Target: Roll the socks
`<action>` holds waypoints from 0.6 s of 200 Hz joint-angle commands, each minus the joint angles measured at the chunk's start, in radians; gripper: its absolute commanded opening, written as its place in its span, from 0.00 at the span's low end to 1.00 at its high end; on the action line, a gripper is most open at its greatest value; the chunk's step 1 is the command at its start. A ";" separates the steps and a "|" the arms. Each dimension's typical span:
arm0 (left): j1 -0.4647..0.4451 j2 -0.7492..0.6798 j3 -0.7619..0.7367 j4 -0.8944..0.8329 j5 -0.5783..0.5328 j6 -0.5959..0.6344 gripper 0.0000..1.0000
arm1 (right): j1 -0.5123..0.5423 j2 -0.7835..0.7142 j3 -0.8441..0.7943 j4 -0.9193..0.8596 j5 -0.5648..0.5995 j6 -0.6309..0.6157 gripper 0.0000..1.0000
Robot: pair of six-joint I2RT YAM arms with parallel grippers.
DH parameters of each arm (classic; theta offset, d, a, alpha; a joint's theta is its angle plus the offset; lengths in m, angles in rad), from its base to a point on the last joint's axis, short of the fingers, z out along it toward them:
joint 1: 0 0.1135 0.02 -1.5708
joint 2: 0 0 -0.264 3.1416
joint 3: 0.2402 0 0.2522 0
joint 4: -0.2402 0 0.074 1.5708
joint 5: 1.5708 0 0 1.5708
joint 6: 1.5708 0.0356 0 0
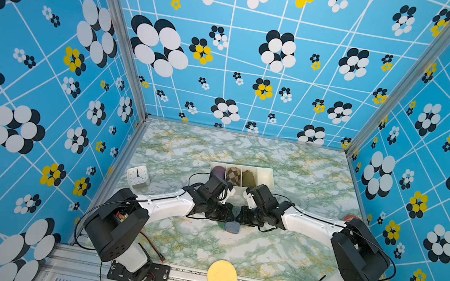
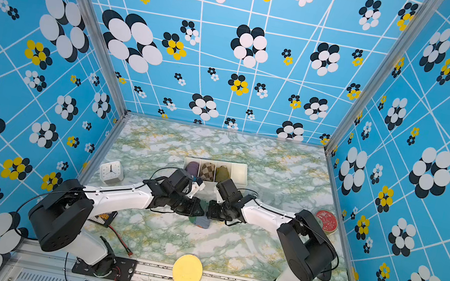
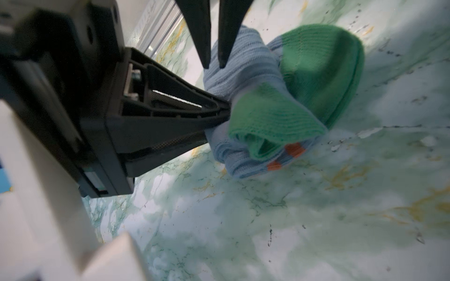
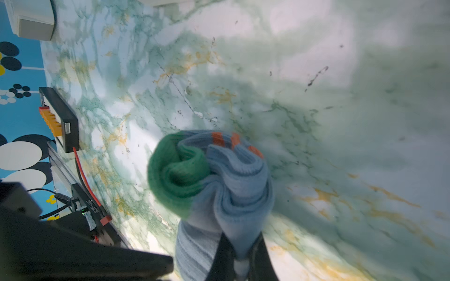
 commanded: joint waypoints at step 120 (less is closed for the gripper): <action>-0.004 0.139 -0.011 -0.062 -0.077 0.043 0.09 | 0.007 0.006 0.027 -0.040 0.000 -0.012 0.01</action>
